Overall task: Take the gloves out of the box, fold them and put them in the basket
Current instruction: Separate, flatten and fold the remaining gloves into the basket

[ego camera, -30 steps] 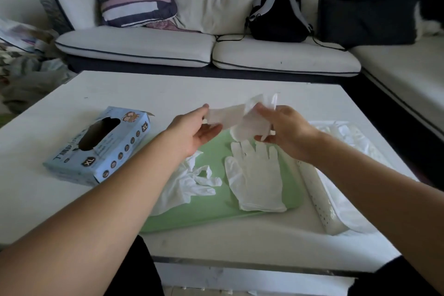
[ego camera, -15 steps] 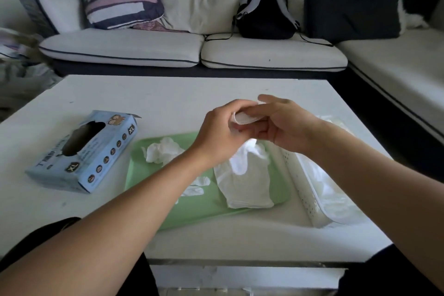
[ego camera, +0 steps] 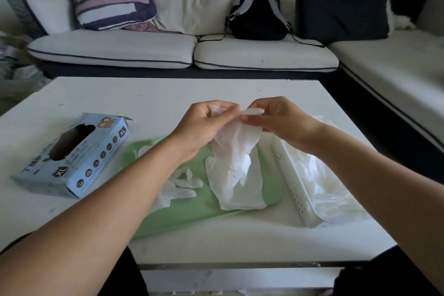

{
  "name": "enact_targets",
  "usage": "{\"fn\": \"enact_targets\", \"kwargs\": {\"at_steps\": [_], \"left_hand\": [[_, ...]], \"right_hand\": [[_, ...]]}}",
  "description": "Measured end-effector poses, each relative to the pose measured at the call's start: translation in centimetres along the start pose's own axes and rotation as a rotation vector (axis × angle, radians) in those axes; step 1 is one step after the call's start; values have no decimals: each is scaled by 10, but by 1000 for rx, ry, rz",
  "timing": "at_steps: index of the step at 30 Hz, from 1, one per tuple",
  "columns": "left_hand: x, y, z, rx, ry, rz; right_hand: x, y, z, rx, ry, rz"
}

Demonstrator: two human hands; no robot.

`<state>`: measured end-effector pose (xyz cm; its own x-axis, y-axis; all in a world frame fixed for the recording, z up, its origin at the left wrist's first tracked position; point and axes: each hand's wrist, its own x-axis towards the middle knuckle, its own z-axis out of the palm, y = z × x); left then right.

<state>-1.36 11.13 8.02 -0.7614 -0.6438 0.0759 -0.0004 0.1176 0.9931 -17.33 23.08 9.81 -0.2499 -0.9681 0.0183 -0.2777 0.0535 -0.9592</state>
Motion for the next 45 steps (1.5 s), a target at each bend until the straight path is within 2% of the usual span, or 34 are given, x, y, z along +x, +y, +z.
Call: {"fn": "enact_targets", "kwargs": {"at_steps": [3, 7, 9, 12, 15, 19, 21, 22, 24, 28, 31, 36, 45], "left_hand": [[-5, 4, -7, 25, -136, -38], [-6, 2, -14, 75, -193, -120], [-3, 0, -14, 141, -183, -199], [12, -12, -18, 256, -54, -268], [26, -22, -19, 281, 75, -119], [33, -5, -19, 313, 302, 321], [30, 0, -22, 325, 273, 442], [26, -4, -24, 360, 229, 442], [19, -24, -26, 516, 114, 332], [2, -76, -21, 984, -217, 93], [-12, -91, -11, 1148, -382, 45], [-17, -77, -3, 1193, -376, 136], [-29, -73, 10, 1283, -573, 122]], "right_hand": [[-3, -4, -5, 125, -34, 59], [-6, 0, -6, 216, -130, 203], [-2, 6, -7, 143, -95, 226], [11, 22, -7, -15, 28, 253], [25, 25, -4, -128, 214, 159], [32, -6, -9, -285, 442, -318], [26, -10, -9, -387, 456, -433], [23, -4, -8, -465, 445, -442], [16, 18, -1, -679, 341, -360], [-5, 61, 13, -966, -67, 0], [-12, 72, 24, -1143, -148, 45], [-15, 73, 27, -1241, -187, 53], [-26, 76, 40, -1301, -336, 65]]}}
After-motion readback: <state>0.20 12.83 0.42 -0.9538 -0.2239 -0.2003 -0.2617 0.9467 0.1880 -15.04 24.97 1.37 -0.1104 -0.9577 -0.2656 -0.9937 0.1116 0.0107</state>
